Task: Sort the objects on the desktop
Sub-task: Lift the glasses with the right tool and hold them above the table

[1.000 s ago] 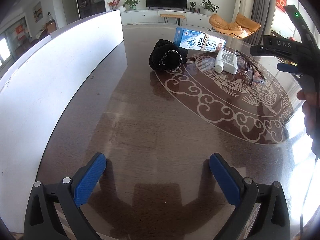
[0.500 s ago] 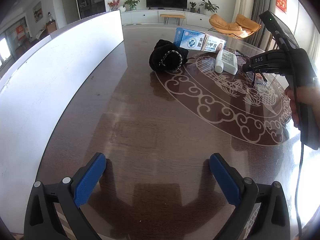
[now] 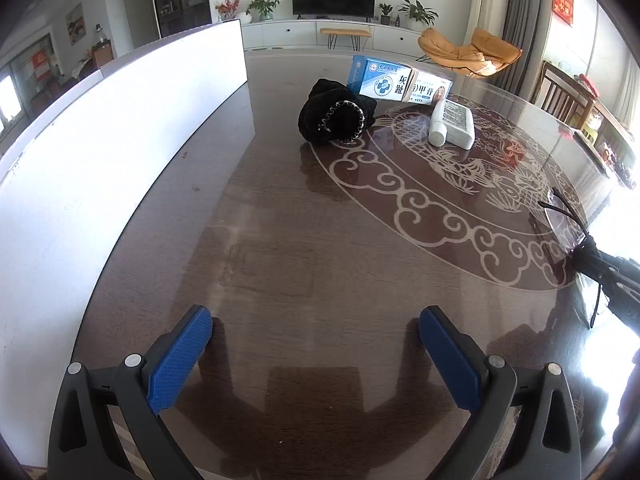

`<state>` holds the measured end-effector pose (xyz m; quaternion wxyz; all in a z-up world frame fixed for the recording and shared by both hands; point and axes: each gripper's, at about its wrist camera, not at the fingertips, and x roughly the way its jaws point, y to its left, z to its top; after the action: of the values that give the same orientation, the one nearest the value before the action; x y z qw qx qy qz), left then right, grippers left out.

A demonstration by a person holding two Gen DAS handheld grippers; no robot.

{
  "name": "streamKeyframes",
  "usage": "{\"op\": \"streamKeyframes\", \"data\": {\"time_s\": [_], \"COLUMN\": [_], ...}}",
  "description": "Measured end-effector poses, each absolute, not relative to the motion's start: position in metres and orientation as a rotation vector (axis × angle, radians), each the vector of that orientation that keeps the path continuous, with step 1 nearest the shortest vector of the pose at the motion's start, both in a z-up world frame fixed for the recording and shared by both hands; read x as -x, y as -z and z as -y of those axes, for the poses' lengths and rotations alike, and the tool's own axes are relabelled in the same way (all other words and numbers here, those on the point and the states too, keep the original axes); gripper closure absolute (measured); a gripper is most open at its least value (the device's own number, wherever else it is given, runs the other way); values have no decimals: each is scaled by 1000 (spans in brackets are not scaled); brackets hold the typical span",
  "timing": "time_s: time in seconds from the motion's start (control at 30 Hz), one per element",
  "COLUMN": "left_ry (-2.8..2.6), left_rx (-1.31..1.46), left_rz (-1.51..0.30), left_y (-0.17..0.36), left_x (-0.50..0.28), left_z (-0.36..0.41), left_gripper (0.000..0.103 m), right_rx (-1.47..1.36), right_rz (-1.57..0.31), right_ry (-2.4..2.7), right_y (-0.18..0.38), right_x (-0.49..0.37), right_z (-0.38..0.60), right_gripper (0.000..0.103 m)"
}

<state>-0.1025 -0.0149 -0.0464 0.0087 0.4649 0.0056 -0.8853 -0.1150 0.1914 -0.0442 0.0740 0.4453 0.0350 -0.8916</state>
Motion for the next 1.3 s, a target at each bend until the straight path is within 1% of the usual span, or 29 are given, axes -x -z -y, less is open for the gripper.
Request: {"op": "streamKeyframes", "data": {"time_s": [0.1,0.17,0.2,0.23,0.37,0.5,0.57,0.73,0.83,1.0,1.3], "left_ry": [2766,2766,2766,2767,2767,2767,2767,2767,2765,2764,2765], "left_rx": [-1453,-1453,-1453,-1452,-1451,-1451,-1452,-1452,-1450,-1450,-1450], "left_rz": [-17,-17,-17,-17,-17,-16,-16,-16,-15,-14,-14], "left_y": [46,46,46,46,46,46,46,47,46,46,46], "left_x": [103,103,103,102,101,101,101,101,101,102,102], "left_z": [15,15,15,15,15,15,15,15,15,15,16], "left_gripper": [0,0,0,0,0,0,0,0,0,0,0], "right_rx": [-1328,-1328,-1334,-1346,-1325,-1306,-1308,-1323,-1328,-1332,-1332], "right_rz": [-98,-97,-104,-113,-130,-139,-139,-146,-149,-156,-157], "right_ry": [2681,2677,2675,2674,2669,2663,2657,2649,2641,2628,2628], "right_y": [44,44,44,45,47,48,49,51,52,54,54], "right_x": [93,91,92,95,103,104,105,108,108,109,109], "right_z": [-198,-201,-201,-201,-198,-193,-192,-190,-189,-188,-188], "right_gripper": [82,67,51,37,36,26,24,12,9,6,6]}}
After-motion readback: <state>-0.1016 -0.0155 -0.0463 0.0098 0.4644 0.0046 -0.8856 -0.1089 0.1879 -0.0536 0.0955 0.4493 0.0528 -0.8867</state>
